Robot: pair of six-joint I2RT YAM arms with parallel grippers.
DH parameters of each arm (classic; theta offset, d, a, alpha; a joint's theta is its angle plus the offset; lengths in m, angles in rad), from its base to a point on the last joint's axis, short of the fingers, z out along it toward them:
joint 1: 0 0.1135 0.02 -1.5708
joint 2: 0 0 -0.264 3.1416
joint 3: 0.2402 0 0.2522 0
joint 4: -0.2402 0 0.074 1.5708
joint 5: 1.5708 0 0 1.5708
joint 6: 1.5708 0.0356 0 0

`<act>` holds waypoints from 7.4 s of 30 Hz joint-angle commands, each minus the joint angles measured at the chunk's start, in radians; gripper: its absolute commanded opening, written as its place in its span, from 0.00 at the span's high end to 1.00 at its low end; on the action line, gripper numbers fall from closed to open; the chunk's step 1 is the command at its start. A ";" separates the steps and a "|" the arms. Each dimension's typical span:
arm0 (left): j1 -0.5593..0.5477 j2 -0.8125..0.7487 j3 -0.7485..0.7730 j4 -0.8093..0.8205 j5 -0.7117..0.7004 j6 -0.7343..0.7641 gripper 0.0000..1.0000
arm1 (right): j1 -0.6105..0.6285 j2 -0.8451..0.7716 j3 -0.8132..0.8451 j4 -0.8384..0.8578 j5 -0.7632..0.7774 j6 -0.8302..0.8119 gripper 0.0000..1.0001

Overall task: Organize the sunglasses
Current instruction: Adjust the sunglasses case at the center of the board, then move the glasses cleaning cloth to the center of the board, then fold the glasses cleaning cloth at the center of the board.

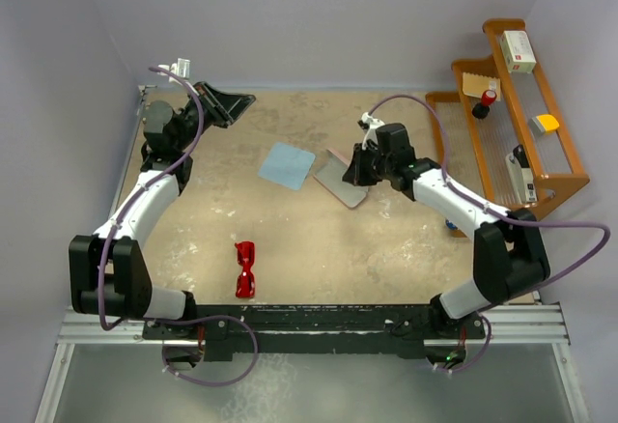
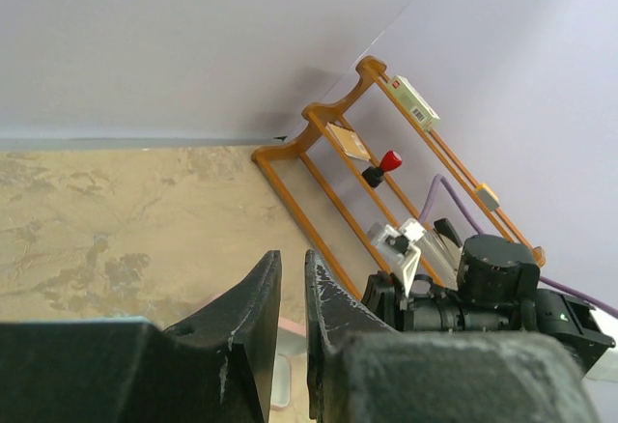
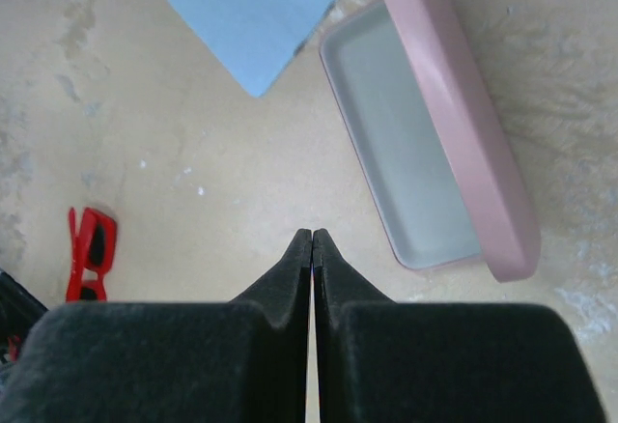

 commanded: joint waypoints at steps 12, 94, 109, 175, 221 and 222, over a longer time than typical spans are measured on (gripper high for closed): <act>0.007 -0.026 -0.008 0.000 -0.010 0.013 0.87 | 0.138 0.136 -0.027 -0.051 0.166 -0.038 1.00; 0.001 0.112 -0.009 -0.578 -0.297 0.247 0.85 | 0.258 0.415 0.396 -0.064 0.196 -0.025 1.00; 0.052 -0.015 -0.010 -0.647 -0.330 0.240 1.00 | 0.264 0.787 0.868 -0.185 0.222 -0.025 1.00; 0.076 -0.031 -0.026 -0.609 -0.233 0.219 0.98 | 0.505 0.210 -0.112 -0.039 0.185 0.062 1.00; -0.425 -0.075 -0.107 -0.856 -0.565 0.269 0.65 | 0.300 -0.076 -0.148 -0.090 0.237 -0.004 0.70; -0.441 -0.070 -0.118 -0.842 -0.571 0.260 0.65 | 0.297 -0.072 -0.149 -0.086 0.237 -0.007 0.70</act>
